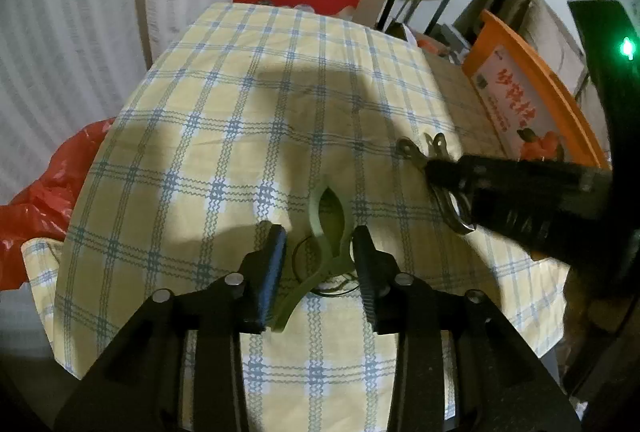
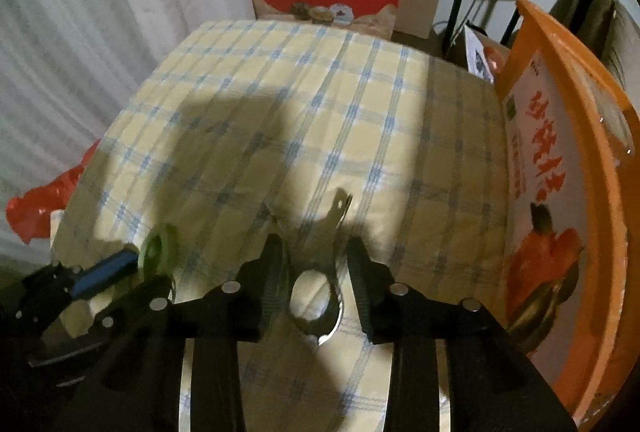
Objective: Organize objects
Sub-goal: 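Lift the green clip with the left gripper while the right gripper grasps the metal ring clip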
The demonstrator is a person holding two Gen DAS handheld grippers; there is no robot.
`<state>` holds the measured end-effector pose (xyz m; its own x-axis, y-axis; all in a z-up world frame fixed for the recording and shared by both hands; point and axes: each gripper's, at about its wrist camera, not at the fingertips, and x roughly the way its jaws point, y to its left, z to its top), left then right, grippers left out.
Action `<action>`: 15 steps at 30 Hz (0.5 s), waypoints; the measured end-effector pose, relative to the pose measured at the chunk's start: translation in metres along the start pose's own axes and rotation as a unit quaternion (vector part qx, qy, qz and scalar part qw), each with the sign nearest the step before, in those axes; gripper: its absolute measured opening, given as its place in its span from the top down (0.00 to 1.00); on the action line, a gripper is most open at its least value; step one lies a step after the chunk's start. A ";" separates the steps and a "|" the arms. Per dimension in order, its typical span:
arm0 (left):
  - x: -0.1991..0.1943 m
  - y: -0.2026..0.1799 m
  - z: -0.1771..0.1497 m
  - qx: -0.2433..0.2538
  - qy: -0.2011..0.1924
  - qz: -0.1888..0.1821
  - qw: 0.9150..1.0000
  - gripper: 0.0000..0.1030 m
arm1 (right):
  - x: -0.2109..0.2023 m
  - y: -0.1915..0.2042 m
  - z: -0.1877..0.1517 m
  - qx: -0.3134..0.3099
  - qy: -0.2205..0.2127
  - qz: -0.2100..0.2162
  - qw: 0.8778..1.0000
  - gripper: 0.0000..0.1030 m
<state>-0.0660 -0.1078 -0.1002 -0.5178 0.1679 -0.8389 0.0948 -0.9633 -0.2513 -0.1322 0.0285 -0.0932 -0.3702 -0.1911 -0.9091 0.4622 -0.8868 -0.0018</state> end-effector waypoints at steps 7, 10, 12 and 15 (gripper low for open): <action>0.003 -0.013 -0.002 0.024 -0.011 0.028 0.999 0.57 | 0.001 0.000 -0.008 0.007 -0.011 0.003 1.000 0.74; 0.003 -0.009 -0.001 0.020 -0.013 0.025 0.999 0.63 | -0.006 -0.003 -0.010 0.012 -0.023 0.010 1.000 0.75; 0.001 -0.004 0.000 0.010 -0.013 0.019 1.000 0.63 | -0.012 -0.005 -0.013 0.016 -0.031 0.014 0.999 0.75; -0.002 0.002 0.000 -0.006 -0.017 0.013 1.000 0.63 | -0.026 -0.008 -0.018 0.021 -0.052 0.018 0.998 0.75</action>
<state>-0.0643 -0.1097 -0.0987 -0.5433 0.1348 -0.8287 0.1198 -0.9645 -0.2354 -0.1114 0.0478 -0.0774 -0.4359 -0.2644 -0.8603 0.4433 -0.8950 0.0504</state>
